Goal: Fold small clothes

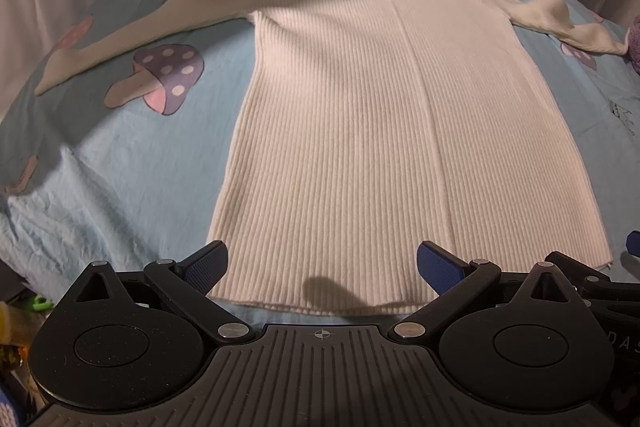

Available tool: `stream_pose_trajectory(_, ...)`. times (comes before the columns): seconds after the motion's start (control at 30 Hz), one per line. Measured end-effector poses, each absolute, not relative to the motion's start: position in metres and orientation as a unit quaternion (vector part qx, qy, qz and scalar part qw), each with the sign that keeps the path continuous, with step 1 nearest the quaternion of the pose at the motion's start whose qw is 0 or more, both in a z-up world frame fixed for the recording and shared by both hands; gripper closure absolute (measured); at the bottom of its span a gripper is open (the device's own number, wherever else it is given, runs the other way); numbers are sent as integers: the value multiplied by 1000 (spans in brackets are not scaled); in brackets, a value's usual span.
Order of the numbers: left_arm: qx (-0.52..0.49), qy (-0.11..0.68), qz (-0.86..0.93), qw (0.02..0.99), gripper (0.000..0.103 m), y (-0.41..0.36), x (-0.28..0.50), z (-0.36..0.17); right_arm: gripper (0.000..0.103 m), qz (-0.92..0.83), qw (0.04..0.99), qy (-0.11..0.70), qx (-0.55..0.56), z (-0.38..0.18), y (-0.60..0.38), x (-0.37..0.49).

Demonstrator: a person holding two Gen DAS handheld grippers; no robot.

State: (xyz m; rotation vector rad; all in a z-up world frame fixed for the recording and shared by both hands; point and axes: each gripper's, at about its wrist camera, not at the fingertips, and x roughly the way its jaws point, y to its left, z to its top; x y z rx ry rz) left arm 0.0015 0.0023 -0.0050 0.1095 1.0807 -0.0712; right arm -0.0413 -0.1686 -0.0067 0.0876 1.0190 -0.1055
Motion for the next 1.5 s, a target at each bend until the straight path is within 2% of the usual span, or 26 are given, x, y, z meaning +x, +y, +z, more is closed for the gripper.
stream_pose_trajectory(1.5,53,526,-28,848,0,3,5,-4,4,-45,865,498,42,-10,-168,-39)
